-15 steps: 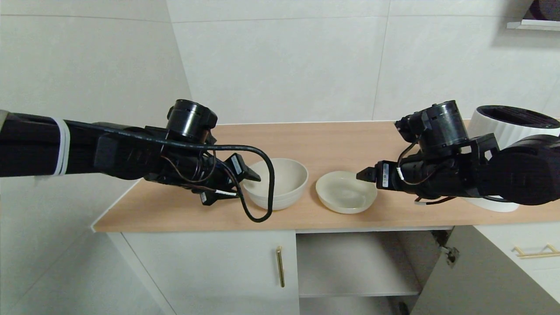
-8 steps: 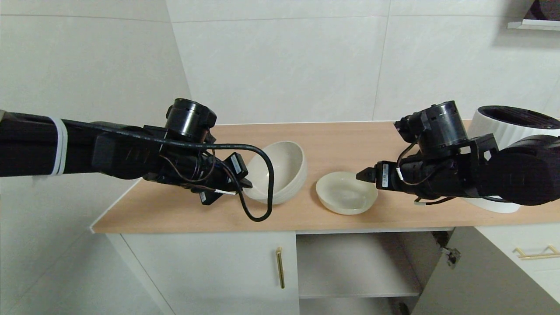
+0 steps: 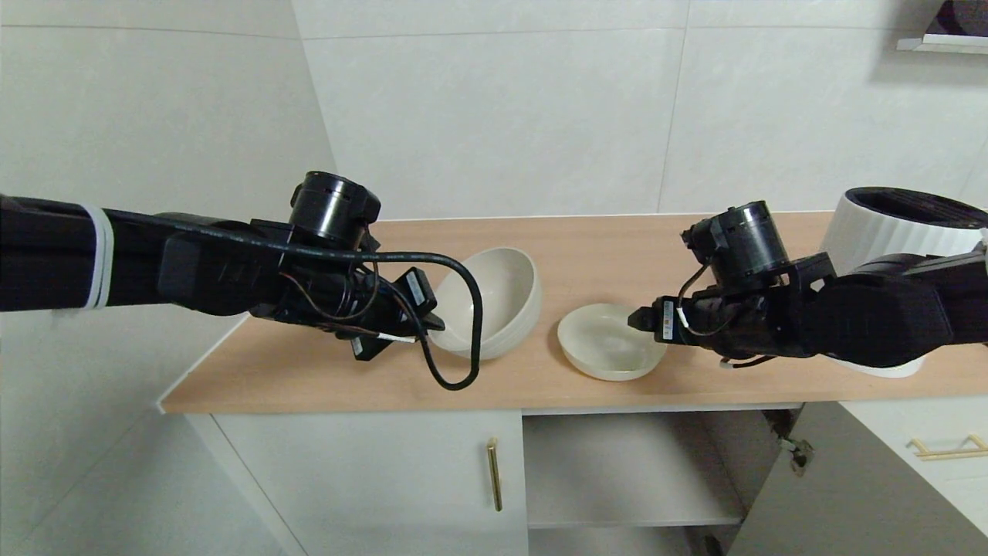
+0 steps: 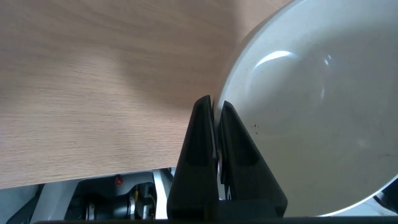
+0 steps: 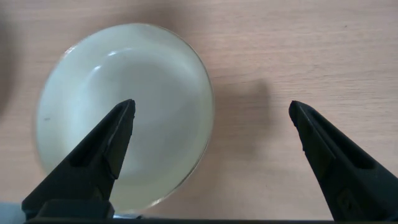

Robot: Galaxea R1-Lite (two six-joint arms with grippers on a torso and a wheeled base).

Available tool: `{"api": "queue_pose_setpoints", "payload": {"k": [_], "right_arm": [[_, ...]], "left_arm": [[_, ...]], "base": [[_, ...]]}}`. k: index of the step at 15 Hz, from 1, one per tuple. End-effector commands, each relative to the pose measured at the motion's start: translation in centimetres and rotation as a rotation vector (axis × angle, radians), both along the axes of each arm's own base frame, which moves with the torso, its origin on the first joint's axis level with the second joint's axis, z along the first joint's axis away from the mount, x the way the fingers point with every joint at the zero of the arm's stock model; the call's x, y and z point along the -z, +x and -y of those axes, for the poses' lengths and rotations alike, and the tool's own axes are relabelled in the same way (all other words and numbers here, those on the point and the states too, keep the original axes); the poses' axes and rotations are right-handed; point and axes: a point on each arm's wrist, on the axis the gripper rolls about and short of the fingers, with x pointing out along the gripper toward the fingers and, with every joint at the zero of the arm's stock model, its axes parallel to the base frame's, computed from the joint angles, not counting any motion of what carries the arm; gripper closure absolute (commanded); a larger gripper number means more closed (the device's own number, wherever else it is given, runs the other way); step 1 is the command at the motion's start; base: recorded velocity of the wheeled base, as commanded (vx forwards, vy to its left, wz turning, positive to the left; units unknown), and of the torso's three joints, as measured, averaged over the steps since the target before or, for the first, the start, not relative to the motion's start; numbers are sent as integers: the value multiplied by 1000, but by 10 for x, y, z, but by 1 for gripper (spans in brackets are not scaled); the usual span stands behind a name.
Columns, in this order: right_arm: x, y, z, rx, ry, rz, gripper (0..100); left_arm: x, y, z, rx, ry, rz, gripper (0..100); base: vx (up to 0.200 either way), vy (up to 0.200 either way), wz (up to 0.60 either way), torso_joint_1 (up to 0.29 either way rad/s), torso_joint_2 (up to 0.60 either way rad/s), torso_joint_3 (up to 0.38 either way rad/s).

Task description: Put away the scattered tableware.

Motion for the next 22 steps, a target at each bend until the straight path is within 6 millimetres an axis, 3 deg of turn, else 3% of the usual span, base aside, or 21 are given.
{"api": "queue_pose_setpoints", "payload": {"k": [1,10,11,20,22], "right_arm": [[12,5,-3,2,-18,-24,0],[15,7,-4,10,-33,-29,0],[16,7,-4,11,-33,-30,100],[16,6,-4,3,-34,-34,100],[5,-1,1,6,-21,-16,100]], "left_arm": [[-2,-1,0,0,-2,4,100],[-6,-3,-1,-2,-6,15,100],[-6,-4,-1,-1,-6,15,100],[-12,-7,-2,0,-12,28,100],[-15,-13,-4,0,-10,29,100]], "base": [[0,0,0,0,0,0],[0,0,0,0,0,0],[0,0,0,0,0,0],[0,0,0,0,0,0],[0,0,0,0,0,0]]}}
